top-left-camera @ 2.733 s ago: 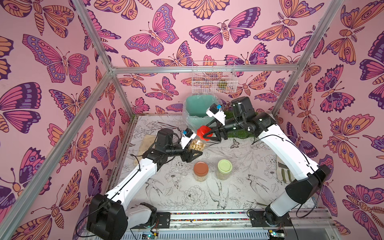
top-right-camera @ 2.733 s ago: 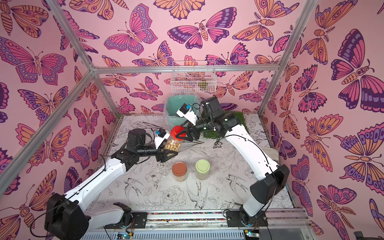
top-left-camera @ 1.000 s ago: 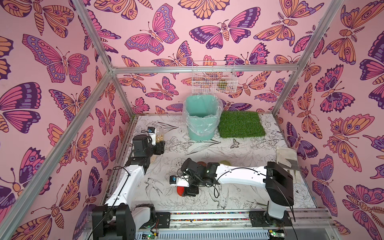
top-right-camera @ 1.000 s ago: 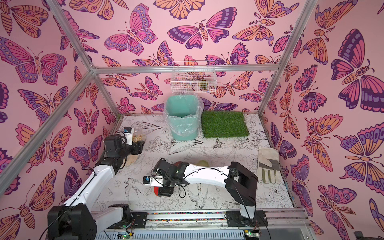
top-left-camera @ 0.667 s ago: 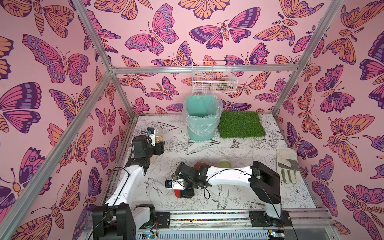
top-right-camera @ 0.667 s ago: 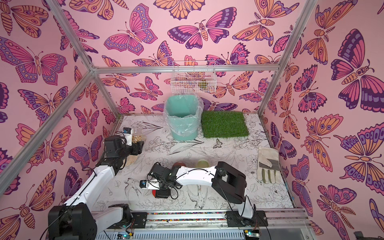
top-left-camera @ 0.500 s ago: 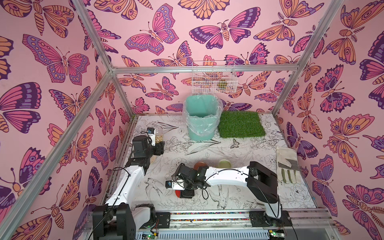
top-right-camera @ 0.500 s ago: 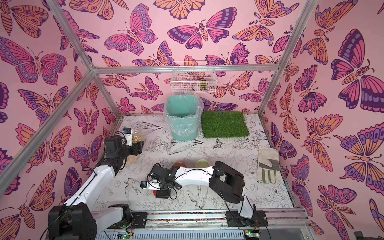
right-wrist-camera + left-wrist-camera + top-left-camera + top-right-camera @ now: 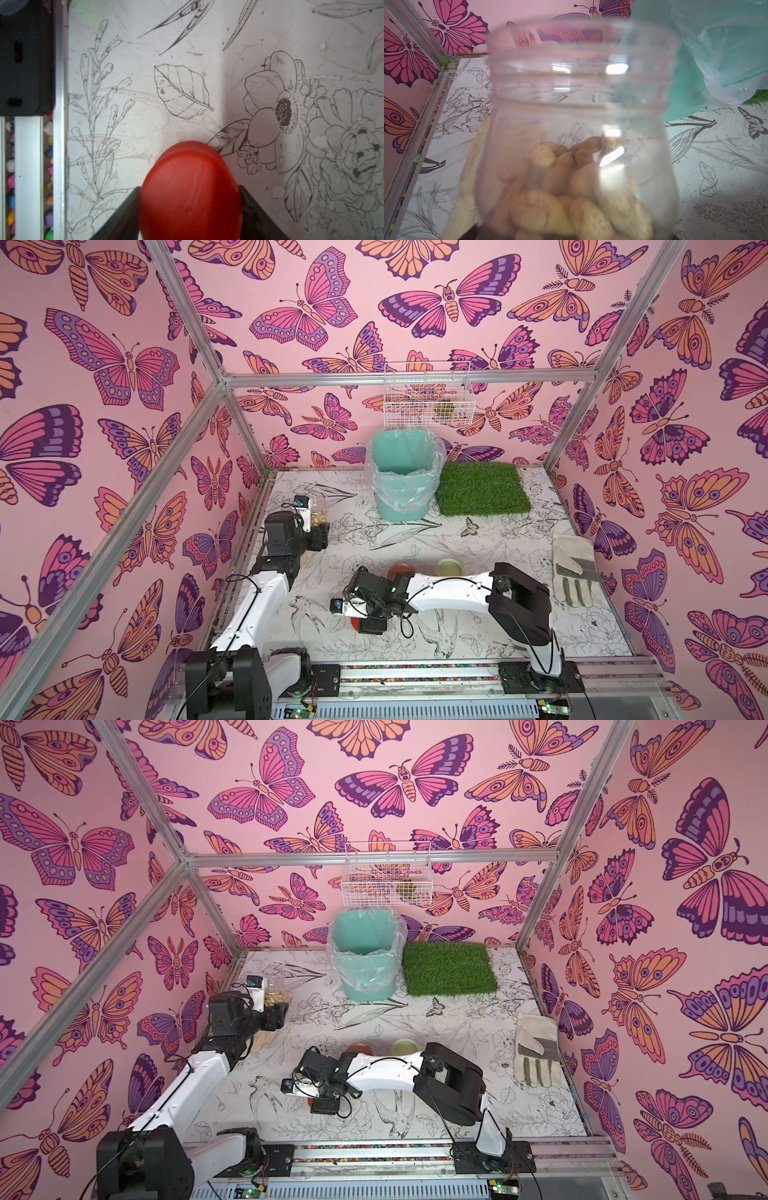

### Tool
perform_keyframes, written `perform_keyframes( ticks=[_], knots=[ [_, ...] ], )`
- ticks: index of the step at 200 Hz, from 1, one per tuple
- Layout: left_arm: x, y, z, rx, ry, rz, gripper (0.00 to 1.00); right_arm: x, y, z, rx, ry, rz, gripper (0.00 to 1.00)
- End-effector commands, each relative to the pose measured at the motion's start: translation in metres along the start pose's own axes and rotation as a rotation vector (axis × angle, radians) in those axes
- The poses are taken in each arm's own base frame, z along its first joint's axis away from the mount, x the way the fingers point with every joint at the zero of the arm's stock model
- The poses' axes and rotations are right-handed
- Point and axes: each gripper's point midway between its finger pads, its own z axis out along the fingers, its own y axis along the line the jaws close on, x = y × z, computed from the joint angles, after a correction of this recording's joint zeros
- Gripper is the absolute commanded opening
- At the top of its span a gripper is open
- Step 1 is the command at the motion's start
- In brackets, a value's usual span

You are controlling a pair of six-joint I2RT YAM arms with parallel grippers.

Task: Empty moldy peanuts from jars
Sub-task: Place the lid at the center of the board.

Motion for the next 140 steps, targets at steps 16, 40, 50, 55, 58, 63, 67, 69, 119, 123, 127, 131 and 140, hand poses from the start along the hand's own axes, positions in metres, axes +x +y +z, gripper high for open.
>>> perform_keyframes(
  ticks=[16, 40, 50, 55, 58, 63, 67, 69, 119, 123, 127, 131, 140],
  knots=[
    [-0.01, -0.003, -0.001, 0.024, -0.048, -0.004, 0.0, 0.002, -0.002, 0.004, 0.019, 0.011, 0.042, 0.7],
    [-0.01, -0.004, -0.001, 0.032, -0.049, -0.005, 0.0, 0.0, -0.003, 0.002, 0.019, 0.008, 0.05, 0.74],
    [-0.01, -0.004, -0.001, 0.033, -0.049, -0.005, 0.0, -0.001, -0.004, 0.001, 0.023, 0.008, 0.053, 0.79],
    [-0.01, -0.005, -0.001, 0.033, -0.049, -0.005, 0.0, -0.001, -0.005, 0.0, 0.026, 0.007, 0.056, 0.79],
    [-0.01, -0.005, -0.001, 0.035, -0.049, -0.004, 0.0, -0.002, -0.005, 0.0, 0.027, 0.005, 0.057, 0.79],
    [-0.01, -0.005, -0.001, 0.035, -0.05, -0.004, 0.0, -0.001, -0.006, 0.0, 0.028, 0.006, 0.061, 0.86],
    [-0.011, -0.005, -0.001, 0.037, -0.051, -0.003, 0.0, -0.001, -0.006, -0.001, 0.029, 0.003, 0.062, 0.87],
    [-0.01, -0.005, -0.001, 0.038, -0.05, -0.004, 0.0, -0.001, -0.006, -0.001, 0.029, 0.003, 0.064, 0.88],
    [-0.01, -0.007, -0.001, 0.045, -0.051, -0.006, 0.0, -0.016, -0.02, -0.019, 0.078, -0.062, 0.103, 0.95],
    [-0.011, -0.007, -0.001, 0.045, -0.051, -0.006, 0.0, -0.018, -0.022, -0.022, 0.084, -0.072, 0.108, 0.95],
    [-0.011, -0.007, -0.001, 0.045, -0.053, -0.004, 0.0, -0.021, -0.024, -0.026, 0.089, -0.084, 0.114, 0.95],
    [-0.011, -0.007, -0.001, 0.045, -0.053, -0.005, 0.0, -0.023, -0.026, -0.029, 0.097, -0.095, 0.118, 0.95],
    [-0.012, -0.007, -0.002, 0.046, -0.056, -0.004, 0.0, -0.029, -0.032, -0.038, 0.117, -0.119, 0.128, 0.95]
  ],
)
